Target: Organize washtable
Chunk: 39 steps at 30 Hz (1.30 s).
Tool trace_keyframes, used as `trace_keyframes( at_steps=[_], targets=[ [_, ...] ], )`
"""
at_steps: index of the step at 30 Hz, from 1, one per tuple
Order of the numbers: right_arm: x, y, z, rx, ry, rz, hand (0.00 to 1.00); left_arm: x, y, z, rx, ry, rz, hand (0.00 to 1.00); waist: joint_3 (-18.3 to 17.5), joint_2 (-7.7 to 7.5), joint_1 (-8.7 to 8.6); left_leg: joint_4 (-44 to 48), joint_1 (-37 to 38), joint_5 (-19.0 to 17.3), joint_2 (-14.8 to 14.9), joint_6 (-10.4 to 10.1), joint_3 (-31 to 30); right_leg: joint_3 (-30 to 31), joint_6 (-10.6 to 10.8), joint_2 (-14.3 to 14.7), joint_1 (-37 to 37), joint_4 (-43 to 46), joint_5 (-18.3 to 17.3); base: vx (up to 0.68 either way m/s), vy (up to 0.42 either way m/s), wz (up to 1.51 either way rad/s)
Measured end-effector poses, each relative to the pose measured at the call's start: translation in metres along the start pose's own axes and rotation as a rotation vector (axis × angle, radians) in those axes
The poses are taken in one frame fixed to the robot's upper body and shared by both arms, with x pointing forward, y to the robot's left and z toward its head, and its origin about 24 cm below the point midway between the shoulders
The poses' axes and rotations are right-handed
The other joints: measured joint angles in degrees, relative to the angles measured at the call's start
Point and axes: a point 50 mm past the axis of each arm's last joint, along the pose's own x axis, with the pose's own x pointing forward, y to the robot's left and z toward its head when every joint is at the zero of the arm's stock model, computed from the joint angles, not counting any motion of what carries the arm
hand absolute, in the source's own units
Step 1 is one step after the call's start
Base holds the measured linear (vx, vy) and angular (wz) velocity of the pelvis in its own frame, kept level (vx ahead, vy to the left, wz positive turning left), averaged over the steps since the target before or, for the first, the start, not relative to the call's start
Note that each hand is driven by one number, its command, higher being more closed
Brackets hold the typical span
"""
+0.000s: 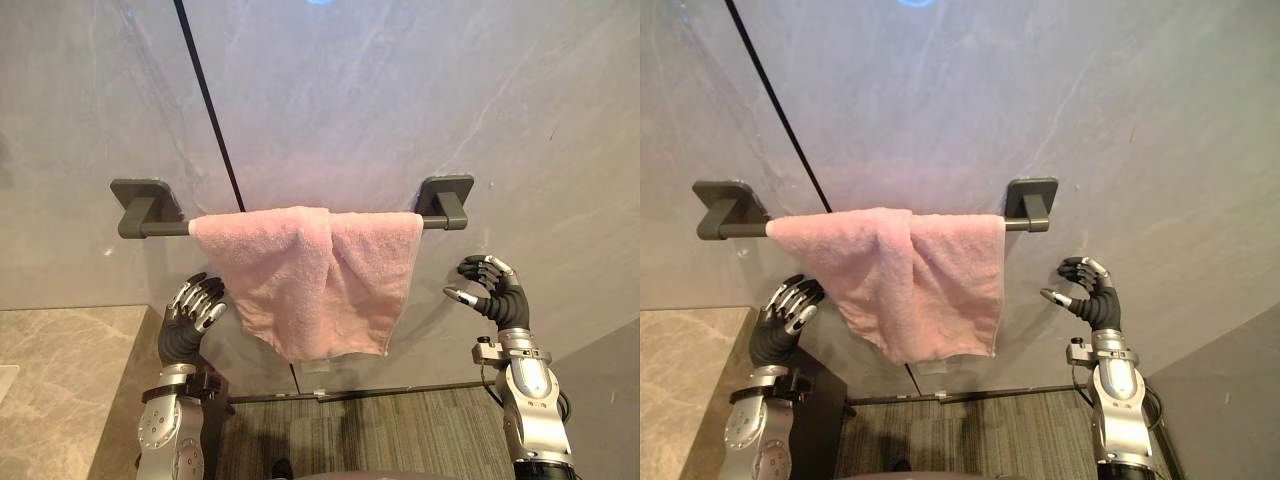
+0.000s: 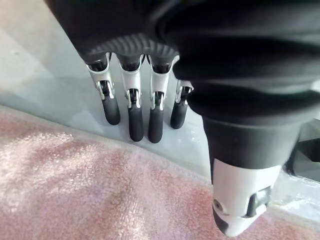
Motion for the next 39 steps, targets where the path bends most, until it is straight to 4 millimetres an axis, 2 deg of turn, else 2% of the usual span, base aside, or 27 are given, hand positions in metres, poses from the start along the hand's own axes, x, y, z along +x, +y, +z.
trace_keyframes(
  at_steps=[4, 9, 15, 18, 19, 22, 28, 35, 39],
  targets=[
    [-0.009, -0.001, 0.001, 0.010, 0.004, -0.016, 0.00, -0.007, -0.001, -0.006, -0.026, 0.020, 0.024, 0.00, 0.1, -0.19, 0.01, 0.0, 0.0, 0.0, 0.0, 0.0, 0.0, 0.0, 0.0, 0.0, 0.0, 0.0, 0.0, 0.00, 0.000, 0.00],
    [-0.026, -0.005, -0.010, 0.010, 0.066, -0.036, 0.00, -0.024, 0.005, -0.017, -0.037, 0.078, 0.072, 0.00, 0.2, -0.24, -0.03, 0.0, 0.0, 0.0, -0.1, 0.0, -0.1, -0.1, 0.0, -0.1, 0.0, 0.1, 0.0, 0.00, 0.000, 0.00],
    [-0.048, -0.014, -0.028, -0.052, 0.179, -0.034, 0.00, -0.050, 0.026, -0.048, 0.066, 0.265, 0.149, 0.00, 0.4, -0.03, -0.11, 0.0, 0.0, 0.0, -0.1, 0.0, -0.2, -0.3, 0.2, -0.2, 0.1, 0.1, -0.1, 0.00, 0.000, 0.00],
    [-0.058, -0.014, -0.051, -0.050, 0.289, -0.017, 0.00, -0.061, 0.032, -0.069, 0.125, 0.380, 0.157, 0.00, 0.5, -0.17, -0.14, 0.0, 0.0, 0.0, -0.2, 0.0, -0.3, -0.4, 0.2, -0.2, 0.1, 0.2, -0.2, 0.00, 0.000, 0.00],
    [-0.065, -0.013, -0.065, -0.044, 0.357, -0.013, 0.00, -0.066, 0.035, -0.078, 0.142, 0.434, 0.168, 0.00, 0.6, -0.21, -0.13, 0.0, 0.0, 0.0, -0.2, 0.0, -0.4, -0.4, 0.2, -0.3, 0.2, 0.2, -0.2, 0.00, 0.000, 0.00],
    [-0.077, -0.008, -0.085, -0.037, 0.460, 0.006, 0.00, -0.078, 0.039, -0.093, 0.175, 0.529, 0.197, 0.00, 0.7, 0.03, -0.12, 0.0, 0.0, 0.0, -0.4, 0.0, -0.4, -0.5, 0.3, -0.5, 0.2, 0.2, -0.3, 0.00, 0.000, 0.00],
    [-0.106, 0.015, -0.132, -0.045, 0.717, 0.114, 0.00, -0.094, 0.045, -0.123, 0.273, 0.724, 0.195, 0.00, 1.4, 0.50, 0.01, -0.1, 0.0, -0.1, -0.4, 0.0, -0.1, -0.2, 0.4, -0.6, 0.0, 0.3, -0.3, 0.00, 0.000, -0.01],
    [-0.132, 0.018, -0.157, -0.107, 0.896, 0.177, 0.00, -0.113, 0.047, -0.144, 0.335, 0.875, 0.179, 0.00, 1.7, 0.73, -0.01, -0.1, 0.2, -0.4, -0.4, 0.0, 0.7, 0.5, 0.4, -0.5, -0.2, 0.1, -0.3, 0.00, 0.000, -0.05],
    [-0.138, 0.019, -0.163, -0.121, 0.938, 0.179, 0.00, -0.120, 0.048, -0.149, 0.349, 0.917, 0.190, 0.00, 1.7, 0.79, -0.12, -0.1, 0.3, -0.6, -0.4, 0.0, 1.0, 0.8, 0.4, -0.6, -0.2, 0.0, -0.3, 0.00, 0.000, -0.04]
  ],
)
